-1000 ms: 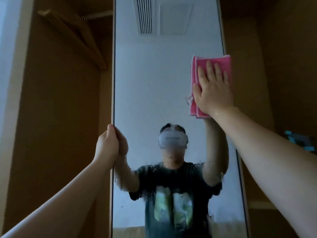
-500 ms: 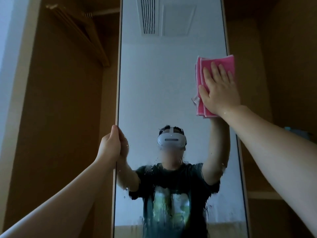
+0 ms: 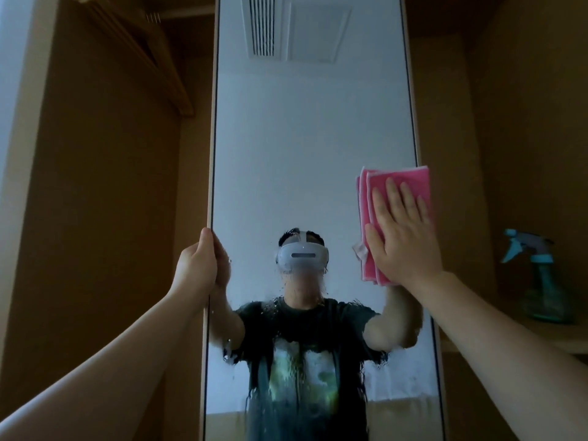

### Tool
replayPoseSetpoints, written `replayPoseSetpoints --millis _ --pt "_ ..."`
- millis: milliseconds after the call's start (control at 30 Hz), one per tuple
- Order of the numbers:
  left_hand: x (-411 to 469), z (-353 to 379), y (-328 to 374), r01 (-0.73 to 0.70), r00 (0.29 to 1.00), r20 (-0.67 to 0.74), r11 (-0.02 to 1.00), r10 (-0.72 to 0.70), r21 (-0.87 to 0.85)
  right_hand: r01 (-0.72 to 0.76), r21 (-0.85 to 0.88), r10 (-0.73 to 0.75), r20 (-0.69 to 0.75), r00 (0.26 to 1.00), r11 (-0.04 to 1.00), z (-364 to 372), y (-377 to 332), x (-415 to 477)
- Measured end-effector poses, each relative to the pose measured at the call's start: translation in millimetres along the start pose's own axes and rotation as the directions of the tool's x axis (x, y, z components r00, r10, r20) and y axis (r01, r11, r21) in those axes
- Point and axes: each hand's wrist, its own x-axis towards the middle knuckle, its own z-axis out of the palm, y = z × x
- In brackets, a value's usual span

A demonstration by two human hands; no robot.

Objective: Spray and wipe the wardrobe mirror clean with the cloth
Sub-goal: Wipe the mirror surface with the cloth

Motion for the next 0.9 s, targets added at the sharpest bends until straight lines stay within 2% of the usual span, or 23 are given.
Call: replayPoseSetpoints --millis 167,467,900 --pt "-6 5 5 0.02 1.0 0.013 0.999 -0.019 -0.036 0.009 -0.006 -0.009 -0.005 1.0 1.0 10 -4 -31" --pt "-24 3 13 -0.07 0.998 0.0 0.996 0.07 0.051 0.033 -0.018 -0.033 -0.002 0.999 0.999 9 -3 -22" --pt "-18 1 4 -0.115 0.993 0.002 0.991 0.116 0.074 0.068 -0.04 -0.068 0.014 0.998 0.997 -21 -6 110"
